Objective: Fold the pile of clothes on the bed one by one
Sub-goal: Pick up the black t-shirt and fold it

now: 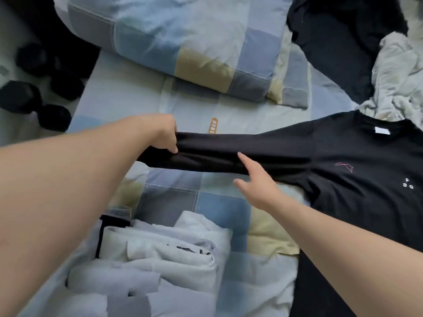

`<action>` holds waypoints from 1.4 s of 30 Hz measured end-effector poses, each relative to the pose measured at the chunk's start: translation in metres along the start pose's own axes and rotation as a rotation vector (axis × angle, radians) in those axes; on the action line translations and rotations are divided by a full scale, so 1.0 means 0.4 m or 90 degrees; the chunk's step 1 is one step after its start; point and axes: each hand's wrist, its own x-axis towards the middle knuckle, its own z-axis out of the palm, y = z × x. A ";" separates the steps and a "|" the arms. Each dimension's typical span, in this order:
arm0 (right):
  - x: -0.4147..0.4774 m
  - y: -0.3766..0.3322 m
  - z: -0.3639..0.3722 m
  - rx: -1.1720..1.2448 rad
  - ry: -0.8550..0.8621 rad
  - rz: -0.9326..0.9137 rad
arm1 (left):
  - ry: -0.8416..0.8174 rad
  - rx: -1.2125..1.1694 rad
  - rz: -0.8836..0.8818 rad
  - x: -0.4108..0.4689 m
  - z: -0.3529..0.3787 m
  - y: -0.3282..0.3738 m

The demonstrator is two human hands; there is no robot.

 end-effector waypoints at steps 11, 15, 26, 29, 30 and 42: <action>0.146 -0.151 0.117 -0.173 -0.038 -0.072 | 0.215 -0.283 0.015 0.066 0.117 -0.230; 0.149 -0.174 0.157 -0.144 -0.136 -0.094 | 0.092 -0.249 -0.036 0.073 0.168 -0.258; 0.216 -0.044 0.140 -0.083 0.242 0.270 | 0.243 0.080 0.269 0.081 0.289 -0.138; 0.236 -0.069 0.206 -0.089 0.156 0.247 | 0.100 0.120 0.184 0.099 0.338 -0.154; 0.237 -0.085 0.233 -0.111 0.130 0.190 | 0.092 0.115 0.150 0.098 0.346 -0.168; 0.133 0.014 0.163 -0.222 0.273 0.039 | 0.081 0.009 -0.112 0.029 0.309 -0.124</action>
